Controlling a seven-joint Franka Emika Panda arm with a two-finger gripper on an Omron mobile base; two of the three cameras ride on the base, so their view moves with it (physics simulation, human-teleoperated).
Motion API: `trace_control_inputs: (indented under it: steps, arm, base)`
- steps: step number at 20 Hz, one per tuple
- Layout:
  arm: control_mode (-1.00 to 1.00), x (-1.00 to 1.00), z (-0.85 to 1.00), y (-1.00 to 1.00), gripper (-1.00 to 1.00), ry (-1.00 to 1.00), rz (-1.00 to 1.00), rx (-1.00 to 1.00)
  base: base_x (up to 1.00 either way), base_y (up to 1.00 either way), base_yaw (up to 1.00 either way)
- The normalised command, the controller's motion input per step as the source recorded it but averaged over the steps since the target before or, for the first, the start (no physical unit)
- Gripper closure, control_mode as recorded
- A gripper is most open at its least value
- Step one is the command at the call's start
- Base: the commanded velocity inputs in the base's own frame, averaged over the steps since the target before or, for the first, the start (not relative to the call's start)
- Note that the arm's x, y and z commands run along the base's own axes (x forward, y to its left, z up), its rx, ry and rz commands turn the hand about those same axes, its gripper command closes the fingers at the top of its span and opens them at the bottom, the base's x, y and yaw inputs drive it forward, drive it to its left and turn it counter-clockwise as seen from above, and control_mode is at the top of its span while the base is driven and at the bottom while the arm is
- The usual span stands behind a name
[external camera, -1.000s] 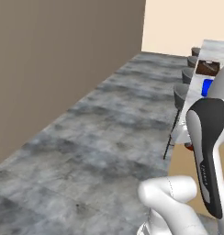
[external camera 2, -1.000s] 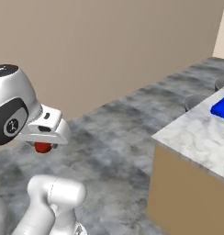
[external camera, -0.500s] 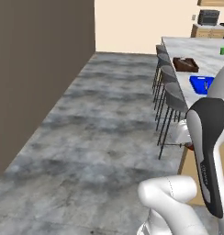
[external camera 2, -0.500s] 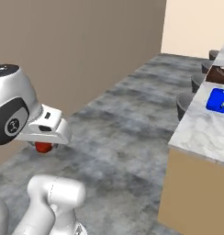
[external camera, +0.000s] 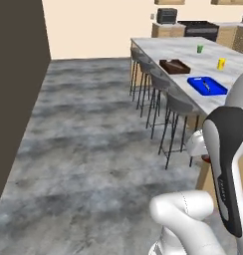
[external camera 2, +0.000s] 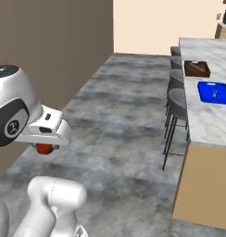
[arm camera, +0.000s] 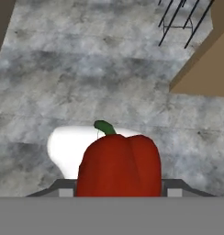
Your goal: Gather the mushroom and bell pepper from the fridge and place them on a tray on the dining counter. Then gather the fishs from the fridge and place them on the other tray.
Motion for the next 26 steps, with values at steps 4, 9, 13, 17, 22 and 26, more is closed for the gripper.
trace_control_inputs:
  steps: [4,9,13,17,22,26]
  arm:
    - [1.0,0.0,0.0,0.0,1.0,0.0,0.0,0.0]
    - [1.0,0.0,0.0,0.0,1.0,0.0,0.0,0.0]
    - [1.0,0.0,0.0,0.0,1.0,0.0,0.0,0.0]
    - [1.0,0.0,0.0,0.0,1.0,0.0,0.0,0.0]
    - [1.0,0.0,0.0,0.0,1.0,0.0,0.0,0.0]
    - [1.0,0.0,0.0,0.0,1.0,0.0,0.0,0.0]
  base:
    - [0.56,0.95,-0.51]
    - [0.7,0.92,-0.53]
    - [0.77,0.79,-0.55]
    - [0.78,0.72,-0.55]
    - [0.65,0.77,-0.56]
    - [0.46,0.87,-0.56]
